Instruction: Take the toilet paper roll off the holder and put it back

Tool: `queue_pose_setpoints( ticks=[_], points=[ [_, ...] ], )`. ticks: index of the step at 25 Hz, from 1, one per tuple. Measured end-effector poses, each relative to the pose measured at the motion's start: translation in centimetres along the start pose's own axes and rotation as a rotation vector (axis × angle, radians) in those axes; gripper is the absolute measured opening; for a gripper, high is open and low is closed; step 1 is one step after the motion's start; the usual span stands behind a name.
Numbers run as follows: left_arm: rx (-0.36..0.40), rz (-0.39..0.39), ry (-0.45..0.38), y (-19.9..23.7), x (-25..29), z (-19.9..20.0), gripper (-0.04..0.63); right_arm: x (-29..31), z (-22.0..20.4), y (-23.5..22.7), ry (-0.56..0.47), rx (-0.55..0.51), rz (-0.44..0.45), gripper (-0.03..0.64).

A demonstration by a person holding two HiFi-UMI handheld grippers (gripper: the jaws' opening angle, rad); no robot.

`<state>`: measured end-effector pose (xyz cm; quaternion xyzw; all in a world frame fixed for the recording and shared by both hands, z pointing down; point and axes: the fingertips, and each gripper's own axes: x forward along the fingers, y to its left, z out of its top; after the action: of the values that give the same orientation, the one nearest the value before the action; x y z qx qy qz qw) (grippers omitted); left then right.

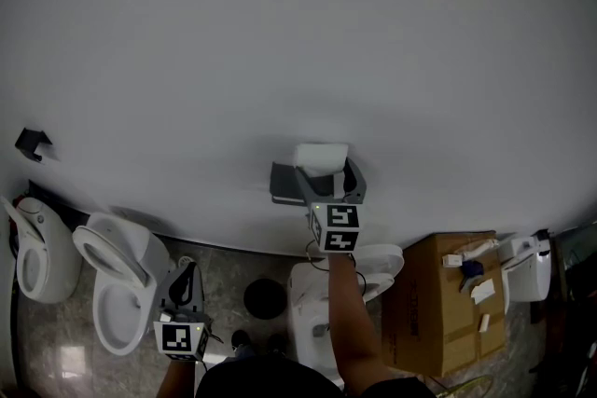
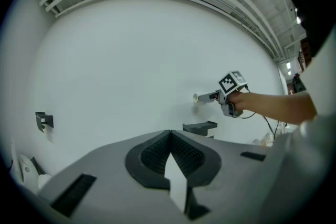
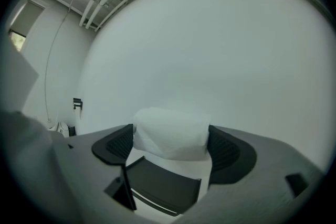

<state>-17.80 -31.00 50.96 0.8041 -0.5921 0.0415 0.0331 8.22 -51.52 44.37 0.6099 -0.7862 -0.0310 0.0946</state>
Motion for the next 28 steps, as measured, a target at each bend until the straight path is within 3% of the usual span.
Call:
queue_pose_setpoints(
  ticks=[10, 28],
  points=[
    [0.004, 0.004, 0.005, 0.4, 0.3, -0.3, 0.003, 1.9, -5.5, 0.3, 0.108, 0.062, 0.015, 0.445],
    [-0.004, 0.027, 0.018, 1.0, 0.9, -0.8, 0.003, 4.2, -12.0, 1.3, 0.261, 0.071, 0.05, 0.446]
  ],
)
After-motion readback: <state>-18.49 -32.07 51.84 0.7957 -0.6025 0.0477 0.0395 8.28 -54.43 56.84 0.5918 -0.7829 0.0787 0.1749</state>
